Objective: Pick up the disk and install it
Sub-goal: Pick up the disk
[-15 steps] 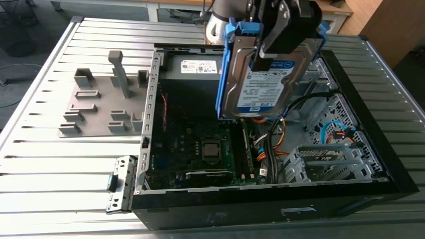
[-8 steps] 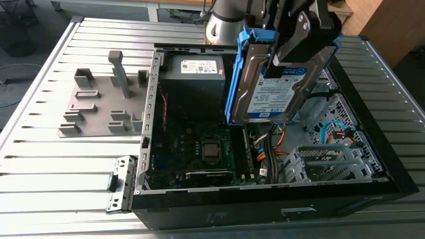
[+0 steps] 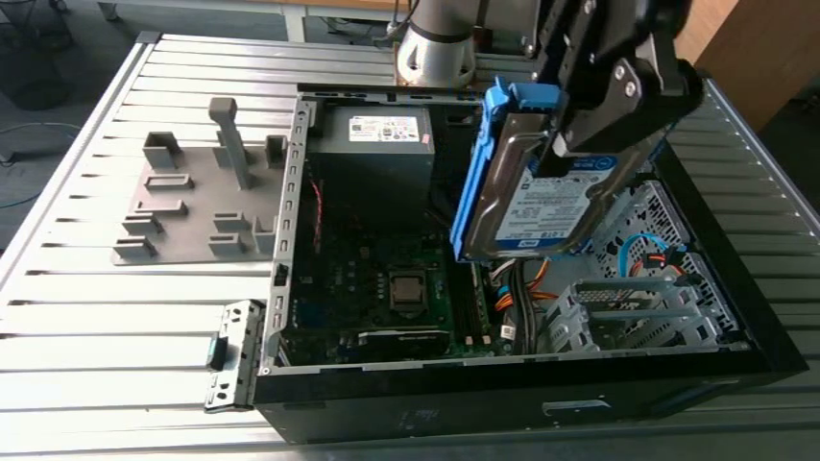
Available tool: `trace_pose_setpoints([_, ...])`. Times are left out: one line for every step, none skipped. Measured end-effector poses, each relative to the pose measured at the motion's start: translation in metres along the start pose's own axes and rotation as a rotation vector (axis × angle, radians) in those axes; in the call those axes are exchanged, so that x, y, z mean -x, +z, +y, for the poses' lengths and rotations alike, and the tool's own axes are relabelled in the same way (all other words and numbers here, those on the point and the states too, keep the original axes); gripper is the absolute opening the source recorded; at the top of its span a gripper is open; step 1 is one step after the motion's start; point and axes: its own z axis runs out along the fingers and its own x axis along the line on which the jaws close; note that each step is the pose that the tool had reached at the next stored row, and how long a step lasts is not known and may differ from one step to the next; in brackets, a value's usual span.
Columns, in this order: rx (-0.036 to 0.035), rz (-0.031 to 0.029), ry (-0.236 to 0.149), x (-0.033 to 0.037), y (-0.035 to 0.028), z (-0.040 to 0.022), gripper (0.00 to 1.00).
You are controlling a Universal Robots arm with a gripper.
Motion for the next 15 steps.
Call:
trace_pose_setpoints([0.0001,0.0000,0.000,-0.0024,0.0005,-0.0016,0.36])
trace_pose_setpoints([0.0001,0.0000,0.000,-0.0047,0.0010,-0.0032,0.36])
trace_pose_setpoints([0.0002,0.0002,0.000,-0.0070,0.0014,-0.0048,0.36])
trace_pose_setpoints([0.0002,0.0001,0.000,-0.0093,0.0019,-0.0065,0.36])
trace_pose_setpoints([0.0002,0.0001,0.000,-0.0119,0.0024,-0.0081,0.36])
trace_pose_setpoints([0.0002,0.0000,0.000,-0.0143,0.0030,-0.0097,0.36])
trace_pose_setpoints([0.0003,0.0000,0.000,-0.0166,0.0035,-0.0114,0.36])
trace_pose_setpoints([0.0004,0.0001,0.000,-0.0186,0.0040,-0.0133,0.36])
trace_pose_setpoints([0.0006,0.0001,0.000,-0.0203,0.0045,-0.0156,0.36])
trace_pose_setpoints([0.0007,0.0001,0.000,-0.0219,0.0050,-0.0182,0.36])
trace_pose_setpoints([0.0009,0.0000,0.000,-0.0237,0.0056,-0.0209,0.36])
trace_pose_setpoints([0.0011,0.0000,0.000,-0.0253,0.0061,-0.0233,0.36])
trace_pose_setpoints([0.0013,-0.0001,0.000,-0.0271,0.0067,-0.0258,0.36])
trace_pose_setpoints([0.0016,0.0000,0.000,-0.0288,0.0072,-0.0283,0.36])
trace_pose_setpoints([0.0017,-0.0001,0.000,-0.0306,0.0079,-0.0307,0.36])
